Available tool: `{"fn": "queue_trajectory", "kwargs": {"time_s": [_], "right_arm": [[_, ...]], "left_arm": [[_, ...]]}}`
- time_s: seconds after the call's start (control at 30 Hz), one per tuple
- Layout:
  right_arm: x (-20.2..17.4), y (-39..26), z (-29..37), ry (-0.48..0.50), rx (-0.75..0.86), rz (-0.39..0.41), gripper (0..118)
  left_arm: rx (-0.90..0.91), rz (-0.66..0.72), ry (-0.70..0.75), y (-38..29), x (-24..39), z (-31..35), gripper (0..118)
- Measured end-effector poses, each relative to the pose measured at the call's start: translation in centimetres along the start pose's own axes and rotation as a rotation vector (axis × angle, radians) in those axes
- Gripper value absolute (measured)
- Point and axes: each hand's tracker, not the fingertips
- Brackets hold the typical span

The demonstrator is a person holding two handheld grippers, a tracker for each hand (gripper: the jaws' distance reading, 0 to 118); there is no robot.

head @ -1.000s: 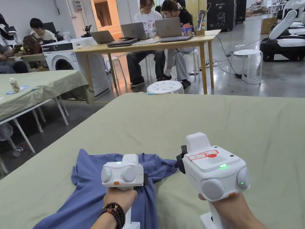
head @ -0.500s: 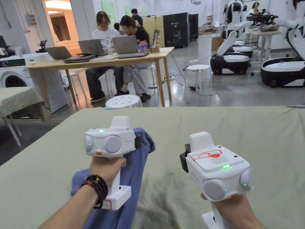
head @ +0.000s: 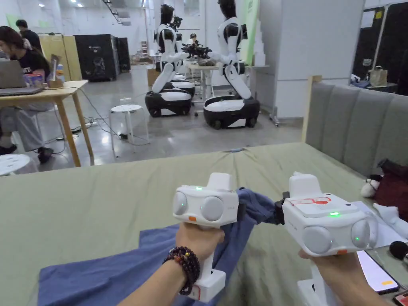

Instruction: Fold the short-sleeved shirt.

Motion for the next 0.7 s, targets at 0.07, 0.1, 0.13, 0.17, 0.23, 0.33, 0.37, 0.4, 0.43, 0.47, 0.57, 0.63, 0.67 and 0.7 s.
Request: {"fn": "queue_trajectory", "kwargs": {"time_s": [0.07,0.1,0.13,0.17,0.23,0.33,0.37,0.4,0.43,0.47,0.57,0.63,0.67,0.7], "right_arm": [[2.0,-0.7,-0.1,-0.034,-0.014,0.001,1],[2.7,-0.8,0.1,-0.048,-0.020,0.002,1],[3.1,-1.1,0.2,-0.057,-0.028,-0.003,1],[3.5,-1.4,0.1,-0.064,-0.034,-0.008,1],[3.7,-2.1,-0.7,-0.064,-0.049,-0.008,1],[3.2,-2.6,-0.7,-0.051,-0.064,-0.004,1],[2.9,-2.4,-0.7,-0.048,-0.066,-0.002,1],[2.7,-2.4,-0.5,-0.045,-0.067,-0.001,1],[2.5,-2.3,-0.2,-0.039,-0.068,-0.003,1],[2.3,-2.2,0.1,-0.035,-0.067,-0.007,1],[1.5,-1.4,0.7,-0.025,-0.055,-0.009,1],[0.6,-0.6,0.8,-0.016,-0.049,-0.019,1],[0.0,-0.2,0.9,-0.005,-0.041,-0.033,1],[-0.8,0.2,1.1,0.007,-0.035,-0.040,1]], "left_arm": [[-0.065,-0.014,0.001,-2.1,1.8,-2.7,4],[-0.093,0.004,0.002,-3.5,2.3,-3.9,4],[-0.123,0.018,0.000,-4.7,2.8,-4.9,5],[-0.157,0.016,0.004,-5.6,3.0,-5.5,5],[-0.170,0.009,0.023,-7.2,3.6,-6.2,10],[-0.138,0.034,0.093,-7.5,3.5,-5.8,82],[-0.139,0.033,0.123,-7.2,3.4,-5.7,108],[-0.142,0.030,0.111,-6.8,3.2,-5.4,108],[-0.123,0.031,0.105,-6.1,2.7,-4.7,115],[-0.064,0.039,0.077,-5.5,2.4,-3.7,118],[0.017,0.051,0.139,-2.8,0.8,-0.7,116],[0.067,0.078,0.167,-1.6,-0.9,2.0,116],[0.077,0.094,0.164,-1.3,-2.2,3.6,116],[0.076,0.095,0.178,-1.0,-3.5,5.2,115]]}}
